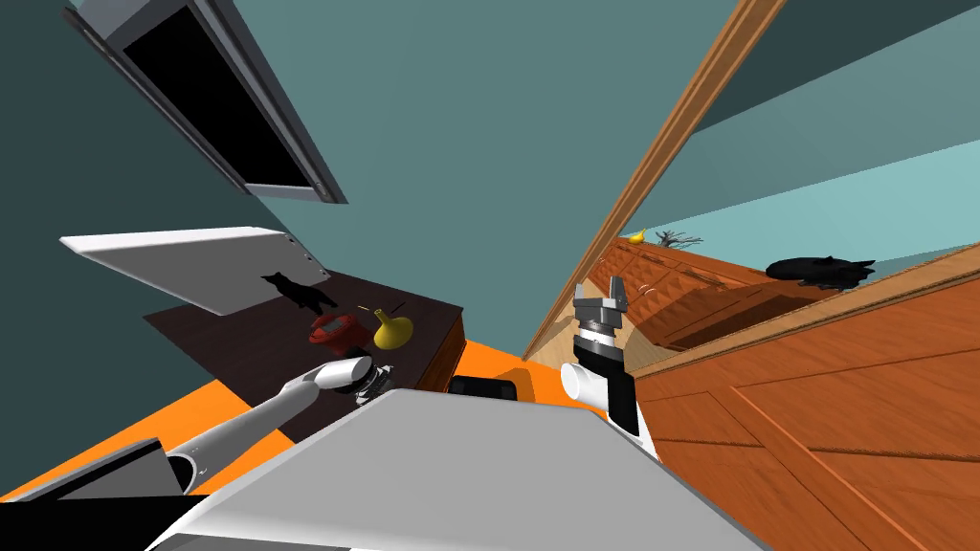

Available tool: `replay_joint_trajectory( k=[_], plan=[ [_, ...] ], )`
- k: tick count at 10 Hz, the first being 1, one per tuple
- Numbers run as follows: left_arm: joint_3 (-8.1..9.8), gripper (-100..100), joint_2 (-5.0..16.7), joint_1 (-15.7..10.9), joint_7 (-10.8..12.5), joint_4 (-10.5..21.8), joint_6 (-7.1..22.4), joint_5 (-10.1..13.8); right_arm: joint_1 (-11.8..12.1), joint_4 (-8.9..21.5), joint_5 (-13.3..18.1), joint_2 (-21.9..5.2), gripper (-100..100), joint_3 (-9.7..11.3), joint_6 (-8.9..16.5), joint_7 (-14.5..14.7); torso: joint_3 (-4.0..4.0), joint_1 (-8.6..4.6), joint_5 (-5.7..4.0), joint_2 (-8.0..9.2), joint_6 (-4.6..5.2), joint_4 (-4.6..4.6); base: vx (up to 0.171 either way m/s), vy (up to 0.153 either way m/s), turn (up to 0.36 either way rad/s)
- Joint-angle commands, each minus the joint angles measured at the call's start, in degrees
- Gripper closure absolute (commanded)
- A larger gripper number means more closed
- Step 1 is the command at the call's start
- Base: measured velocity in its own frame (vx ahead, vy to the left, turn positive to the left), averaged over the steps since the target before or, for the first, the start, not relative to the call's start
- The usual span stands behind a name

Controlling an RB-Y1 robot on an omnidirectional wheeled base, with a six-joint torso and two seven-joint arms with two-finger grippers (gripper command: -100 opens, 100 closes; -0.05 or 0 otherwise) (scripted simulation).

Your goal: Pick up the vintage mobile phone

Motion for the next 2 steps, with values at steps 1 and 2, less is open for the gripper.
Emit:
replay_joint_trajectory(
  k=[1, 2],
  plan=[
    [0.0, 100, 0.0, 0.0, 0.0, 0.0, 0.0, 0.0, 0.0, 0.0, 0.0, 0.0, 0, 0.0, 0.0, 0.0, 0.0, 0.0, 0.0, 0.0, 0.0, 0.0, 0.026, -0.027, 0.02],
    [0.01, 0, 0.14, -0.01, -0.11, -0.07, 0.13, 0.12, -0.01, 0.0, 0.0, 0.0, 0, 0.0, 0.0, 0.0, 0.03, 0.08, 0.04, 0.08, 0.02, 0.0, 0.005, -0.005, -0.003]
  ],
)
